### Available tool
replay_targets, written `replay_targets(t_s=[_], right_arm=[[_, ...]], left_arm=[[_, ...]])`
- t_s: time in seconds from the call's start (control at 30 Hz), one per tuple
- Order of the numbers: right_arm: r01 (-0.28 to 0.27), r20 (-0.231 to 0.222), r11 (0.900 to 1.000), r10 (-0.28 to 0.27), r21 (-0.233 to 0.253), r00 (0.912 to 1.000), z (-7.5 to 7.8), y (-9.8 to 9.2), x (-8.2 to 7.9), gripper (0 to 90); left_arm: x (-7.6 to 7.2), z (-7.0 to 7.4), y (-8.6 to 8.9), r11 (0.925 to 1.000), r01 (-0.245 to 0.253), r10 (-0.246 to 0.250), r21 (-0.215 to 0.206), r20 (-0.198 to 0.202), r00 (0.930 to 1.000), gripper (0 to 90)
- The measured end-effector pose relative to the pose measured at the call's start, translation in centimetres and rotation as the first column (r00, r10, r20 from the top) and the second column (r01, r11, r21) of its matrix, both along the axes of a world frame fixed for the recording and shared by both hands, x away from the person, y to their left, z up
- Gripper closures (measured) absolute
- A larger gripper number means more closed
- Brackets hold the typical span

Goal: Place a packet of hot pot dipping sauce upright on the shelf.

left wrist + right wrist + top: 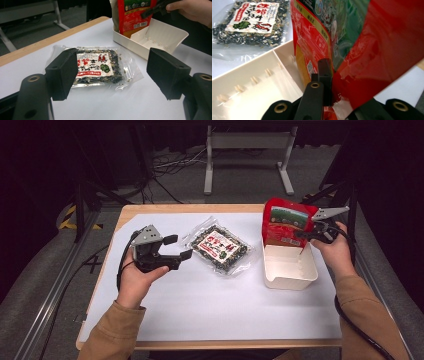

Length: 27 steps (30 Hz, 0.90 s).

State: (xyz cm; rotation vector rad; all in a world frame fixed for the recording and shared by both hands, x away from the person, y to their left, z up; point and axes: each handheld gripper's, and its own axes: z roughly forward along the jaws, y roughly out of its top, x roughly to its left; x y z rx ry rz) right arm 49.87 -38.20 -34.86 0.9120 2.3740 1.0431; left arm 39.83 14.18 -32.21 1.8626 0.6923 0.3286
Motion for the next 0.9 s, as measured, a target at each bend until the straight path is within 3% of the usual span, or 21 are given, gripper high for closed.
replay_targets(t_s=[0.2, 0.33, 0.4, 0.47, 0.6, 0.7, 0.9], right_arm=[[0.014, -0.003, 1.0, -0.014, -0.01, 0.9999, 0.1, 0.3, -0.2, 86.4], [0.043, 0.015, 0.999, -0.043, 0.005, 0.999, 0.0, 0.2, -0.5, 75.7], [0.069, 0.03, 0.997, -0.07, 0.036, 0.9971, 0.1, 0.0, -0.8, 66.5], [0.088, 0.039, 0.994, -0.091, 0.072, 0.9951, 0.4, -0.3, -1.1, 61.7], [0.105, 0.054, 0.99, -0.111, 0.092, 0.9924, 0.9, -0.7, -1.7, 52.8], [0.13, 0.063, 0.985, -0.137, 0.112, 0.9885, 1.2, -1.0, -2.4, 46.6], [0.152, 0.086, 0.984, -0.16, 0.099, 0.9833, 1.8, -0.8, -4.3, 39.5]], left_arm=[[0.3, -0.5, -0.3, 0.9999, 0.004, -0.004, 0.017, 0.005, 1.0, 23.8], [0.6, -1.2, -0.4, 0.9994, 0.006, -0.006, 0.034, 0.002, 1.0, 25.5], [0.7, -1.5, -0.5, 0.9992, 0.003, -0.002, 0.039, -0.006, 1.0, 25.7], [0.9, -1.7, -0.6, 0.9988, -0.004, 0.004, 0.048, 0.004, 1.0, 25.8], [1.0, -1.8, -0.7, 0.9975, -0.012, 0.011, 0.069, 0.022, 0.9997, 24.4], [1.1, -2.0, -0.9, 0.9961, -0.013, 0.013, 0.087, -0.003, 0.9999, 18.5], [1.5, -2.3, -1.0, 0.9925, -0.007, 0.01, 0.122, -0.019, 0.9998, 11.2]])
